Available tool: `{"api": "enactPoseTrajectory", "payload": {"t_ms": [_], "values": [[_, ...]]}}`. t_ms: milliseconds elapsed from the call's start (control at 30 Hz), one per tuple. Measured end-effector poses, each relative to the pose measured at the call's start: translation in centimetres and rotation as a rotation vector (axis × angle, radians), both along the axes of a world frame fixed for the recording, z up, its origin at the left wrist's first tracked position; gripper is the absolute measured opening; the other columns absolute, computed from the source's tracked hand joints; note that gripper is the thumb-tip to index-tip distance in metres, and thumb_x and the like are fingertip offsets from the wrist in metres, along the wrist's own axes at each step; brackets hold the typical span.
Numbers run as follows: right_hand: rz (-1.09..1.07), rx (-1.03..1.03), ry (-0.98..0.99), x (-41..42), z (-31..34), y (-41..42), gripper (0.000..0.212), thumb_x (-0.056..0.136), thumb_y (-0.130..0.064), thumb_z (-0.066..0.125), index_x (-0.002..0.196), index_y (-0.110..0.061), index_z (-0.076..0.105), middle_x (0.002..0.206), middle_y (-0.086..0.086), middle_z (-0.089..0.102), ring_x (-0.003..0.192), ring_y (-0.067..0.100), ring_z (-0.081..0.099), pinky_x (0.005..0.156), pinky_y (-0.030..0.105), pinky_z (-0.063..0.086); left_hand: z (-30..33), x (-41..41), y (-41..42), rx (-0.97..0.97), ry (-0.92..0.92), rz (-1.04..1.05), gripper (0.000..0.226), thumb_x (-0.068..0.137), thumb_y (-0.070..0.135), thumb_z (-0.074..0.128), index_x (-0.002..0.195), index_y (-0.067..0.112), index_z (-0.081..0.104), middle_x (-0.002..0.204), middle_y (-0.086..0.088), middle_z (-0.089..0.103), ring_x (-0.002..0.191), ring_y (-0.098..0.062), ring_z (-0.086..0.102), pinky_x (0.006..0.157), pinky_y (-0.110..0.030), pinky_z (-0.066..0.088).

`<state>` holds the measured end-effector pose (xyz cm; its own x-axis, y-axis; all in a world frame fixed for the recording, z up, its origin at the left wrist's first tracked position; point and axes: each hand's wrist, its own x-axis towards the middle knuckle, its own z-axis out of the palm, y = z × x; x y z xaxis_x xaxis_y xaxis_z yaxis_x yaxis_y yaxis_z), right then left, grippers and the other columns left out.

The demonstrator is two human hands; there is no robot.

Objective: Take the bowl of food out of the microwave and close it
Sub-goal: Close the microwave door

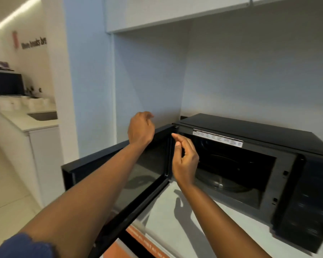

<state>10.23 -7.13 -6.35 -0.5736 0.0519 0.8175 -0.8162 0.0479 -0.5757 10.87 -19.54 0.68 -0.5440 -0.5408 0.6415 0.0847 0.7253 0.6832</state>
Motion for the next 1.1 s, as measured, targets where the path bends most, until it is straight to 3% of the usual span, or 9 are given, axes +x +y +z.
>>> {"api": "enactPoseTrajectory", "payload": {"t_ms": [133, 233, 300, 400, 500, 667, 900, 1033, 1100], "values": [[0.103, 0.183, 0.037, 1.3, 0.5, -4.0, 0.028, 0.086, -0.012, 0.043, 0.104, -0.011, 0.066, 0.105, 0.006, 0.068, 0.102, 0.014, 0.056, 0.089, 0.018, 0.040, 2.0, 1.4, -3.2, 0.027, -0.383, -0.043, 0.032, 0.087, 0.008, 0.039, 0.097, 0.004, 0.069, 0.112, -0.014, 0.066, 0.114, -0.034, 0.056, 0.096, -0.038, 0.046], [0.176, 0.338, 0.048, 2.1, 0.8, -6.2, 0.029, 0.086, -0.015, 0.043, 0.102, -0.009, 0.066, 0.105, 0.008, 0.069, 0.105, 0.017, 0.056, 0.092, 0.022, 0.041, 3.1, 2.0, -4.4, 0.034, -0.650, -0.165, 0.028, 0.087, 0.005, 0.047, 0.104, -0.002, 0.068, 0.119, -0.018, 0.065, 0.109, -0.032, 0.060, 0.094, -0.040, 0.051], [0.212, 0.401, 0.055, 2.3, 0.8, -7.1, 0.028, 0.087, -0.017, 0.043, 0.101, -0.010, 0.067, 0.103, 0.007, 0.069, 0.105, 0.017, 0.056, 0.092, 0.031, 0.045, 3.6, 2.2, -4.8, 0.002, -0.759, -0.242, 0.027, 0.087, 0.003, 0.048, 0.103, -0.001, 0.069, 0.118, -0.018, 0.066, 0.098, -0.027, 0.062, 0.082, -0.036, 0.051], [0.222, 0.450, 0.087, 2.4, 0.7, -7.8, 0.028, 0.088, -0.018, 0.042, 0.099, -0.015, 0.068, 0.099, 0.003, 0.069, 0.103, 0.014, 0.056, 0.093, 0.037, 0.045, 4.0, 2.4, -5.5, -0.050, -0.846, -0.304, 0.026, 0.090, 0.006, 0.049, 0.107, 0.001, 0.067, 0.122, -0.014, 0.064, 0.093, -0.021, 0.058, 0.079, -0.030, 0.048], [0.219, 0.484, 0.103, 2.2, 0.8, -7.7, 0.031, 0.089, -0.024, 0.040, 0.099, -0.018, 0.068, 0.101, 0.000, 0.071, 0.105, 0.012, 0.057, 0.095, 0.037, 0.043, 4.2, 2.4, -6.0, -0.110, -0.922, -0.363, 0.030, 0.092, 0.005, 0.045, 0.114, 0.006, 0.065, 0.130, -0.010, 0.058, 0.110, -0.023, 0.056, 0.089, -0.033, 0.047], [0.223, 0.513, 0.120, 1.8, 1.1, -6.2, 0.034, 0.090, -0.029, 0.038, 0.098, -0.019, 0.070, 0.101, 0.000, 0.073, 0.103, 0.010, 0.059, 0.096, 0.032, 0.043, 5.5, 2.6, -5.6, -0.314, -1.141, -0.416, 0.048, 0.092, -0.004, 0.033, 0.131, 0.017, 0.051, 0.148, -0.004, 0.039, 0.136, -0.020, 0.036, 0.101, -0.035, 0.042], [0.271, 0.419, 0.081, 1.5, 2.5, -2.9, 0.030, 0.087, -0.023, 0.048, 0.080, -0.012, 0.075, 0.083, 0.004, 0.076, 0.083, 0.005, 0.064, 0.087, 0.028, 0.048, 6.6, 1.7, -2.9, -0.454, -1.196, -0.490, 0.041, 0.092, 0.001, 0.039, 0.130, 0.012, 0.052, 0.153, 0.002, 0.030, 0.141, -0.019, 0.026, 0.112, -0.038, 0.033], [0.301, 0.479, 0.025, 1.1, 3.6, 0.4, 0.025, 0.084, -0.021, 0.054, 0.077, -0.011, 0.075, 0.081, 0.004, 0.075, 0.081, 0.006, 0.065, 0.083, 0.022, 0.049, 6.5, 0.7, -0.2, -0.583, -1.151, -0.512, 0.037, 0.088, 0.004, 0.044, 0.123, 0.004, 0.057, 0.146, -0.003, 0.044, 0.135, -0.021, 0.038, 0.111, -0.042, 0.036], [0.271, 0.531, 0.017, 1.0, 4.1, 2.2, 0.019, 0.083, -0.019, 0.059, 0.077, -0.012, 0.075, 0.079, 0.002, 0.072, 0.081, 0.006, 0.063, 0.079, 0.019, 0.048, 6.4, -0.1, 1.2, -0.689, -1.114, -0.489, 0.031, 0.087, 0.008, 0.048, 0.114, 0.001, 0.062, 0.132, -0.011, 0.056, 0.122, -0.025, 0.050, 0.104, -0.039, 0.042]]}}
